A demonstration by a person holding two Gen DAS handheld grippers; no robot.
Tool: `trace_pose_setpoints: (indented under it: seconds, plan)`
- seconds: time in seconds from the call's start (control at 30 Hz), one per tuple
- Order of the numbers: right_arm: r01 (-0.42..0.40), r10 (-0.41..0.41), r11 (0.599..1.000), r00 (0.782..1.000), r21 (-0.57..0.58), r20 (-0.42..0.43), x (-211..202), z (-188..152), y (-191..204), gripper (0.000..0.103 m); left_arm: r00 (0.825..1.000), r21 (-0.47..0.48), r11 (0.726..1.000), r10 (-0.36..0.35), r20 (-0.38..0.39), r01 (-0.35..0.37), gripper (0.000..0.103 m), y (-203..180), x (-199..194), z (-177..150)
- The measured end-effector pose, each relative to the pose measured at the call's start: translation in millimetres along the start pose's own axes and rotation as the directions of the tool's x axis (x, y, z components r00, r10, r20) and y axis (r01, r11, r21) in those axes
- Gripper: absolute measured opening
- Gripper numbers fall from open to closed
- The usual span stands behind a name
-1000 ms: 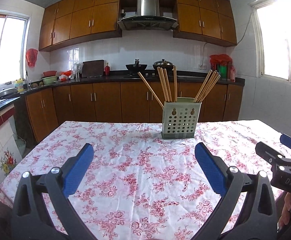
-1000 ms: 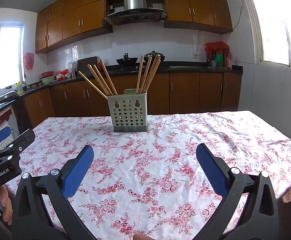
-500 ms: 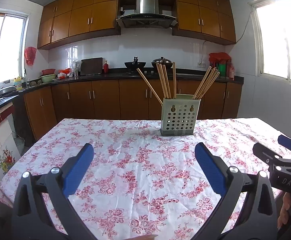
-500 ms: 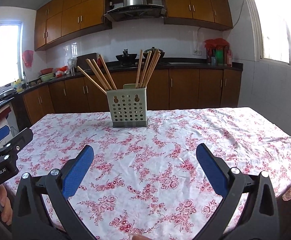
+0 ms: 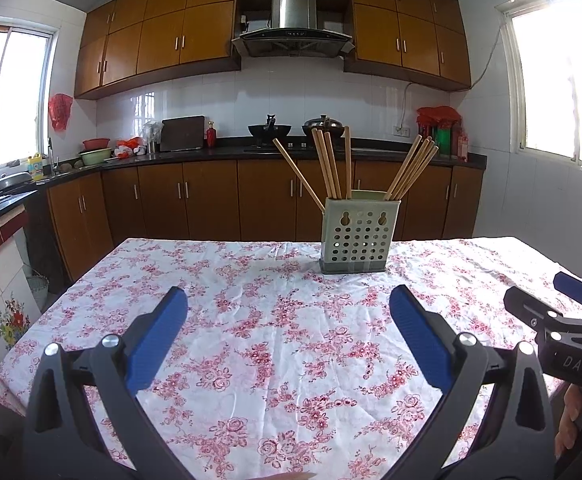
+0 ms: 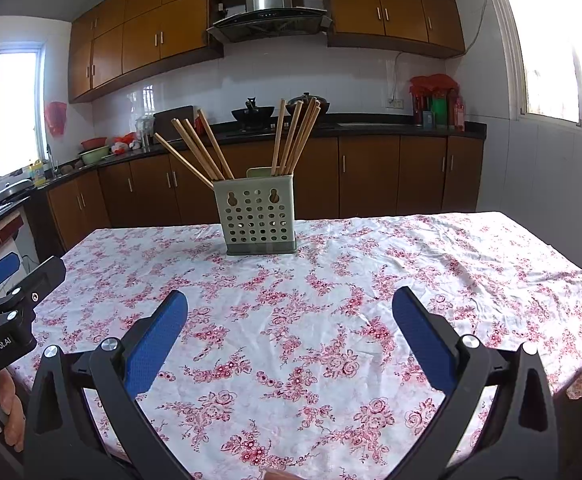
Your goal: Organize utensils
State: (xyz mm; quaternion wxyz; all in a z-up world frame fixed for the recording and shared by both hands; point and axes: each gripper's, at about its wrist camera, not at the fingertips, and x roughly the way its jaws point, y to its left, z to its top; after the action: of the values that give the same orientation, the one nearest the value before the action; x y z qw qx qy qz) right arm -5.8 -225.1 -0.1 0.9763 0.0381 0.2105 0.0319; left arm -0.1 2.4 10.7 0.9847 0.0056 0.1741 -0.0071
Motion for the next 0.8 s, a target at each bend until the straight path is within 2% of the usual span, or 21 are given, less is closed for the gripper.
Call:
trace_pose_setpoints:
  seconds: [0.8]
  plan:
    - [0.001,-0.001,1.0,1.0,0.001,-0.001,-0.3,-1.0,2.1,0.101,1.0,0.002,1.0,0.0,-0.001,0.0,0.099,-0.8,-0.2,0.0]
